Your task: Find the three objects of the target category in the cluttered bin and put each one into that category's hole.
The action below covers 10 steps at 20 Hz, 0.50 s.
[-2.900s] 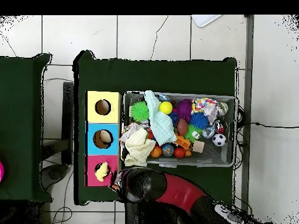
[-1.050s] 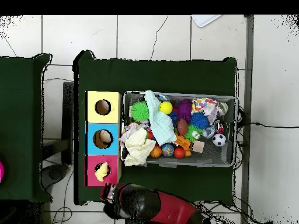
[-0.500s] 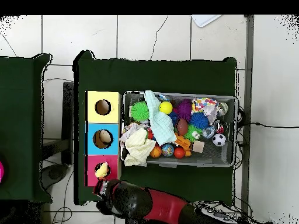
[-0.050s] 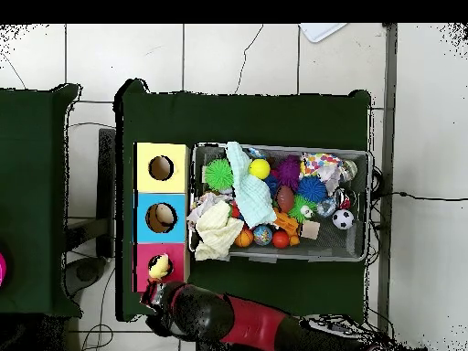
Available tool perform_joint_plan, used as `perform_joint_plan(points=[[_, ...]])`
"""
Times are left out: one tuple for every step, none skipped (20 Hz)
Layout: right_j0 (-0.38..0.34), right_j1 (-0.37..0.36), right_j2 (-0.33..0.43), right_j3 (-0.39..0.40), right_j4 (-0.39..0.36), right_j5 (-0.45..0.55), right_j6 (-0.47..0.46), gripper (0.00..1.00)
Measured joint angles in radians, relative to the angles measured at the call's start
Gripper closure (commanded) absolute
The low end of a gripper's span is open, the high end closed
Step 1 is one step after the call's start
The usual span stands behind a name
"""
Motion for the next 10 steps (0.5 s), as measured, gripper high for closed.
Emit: perform_joint_plan(points=[[0.000,0.000,0.001,0.000,0.000,0.000,0.000,1.00],[0.000,0.000,0.001,0.000,0.000,0.000,0.000,1.00],[0.000,0.000,0.001,0.000,0.000,0.000,0.000,1.00],[-0.001,-0.001,0.001,0.000,0.000,0.000,0.000,1.00],[0.000,-0.001,0.001,0.000,0.000,0.000,0.000,1.00],[0.000,-0.001,0.001,0.000,0.000,0.000,0.000,1.00],[0.001,-0.001,0.001,0.000,0.000,0.000,0.000,1.00],[0.002,-0.001,0.000,0.000,0.000,-0.002,0.000,1.00],[0.003,-0.001,0.000,0.000,0.000,-0.003,0.000,1.00],[0.006,-0.001,-0.003,0.000,0.000,-0.005,0.000,1.00]])
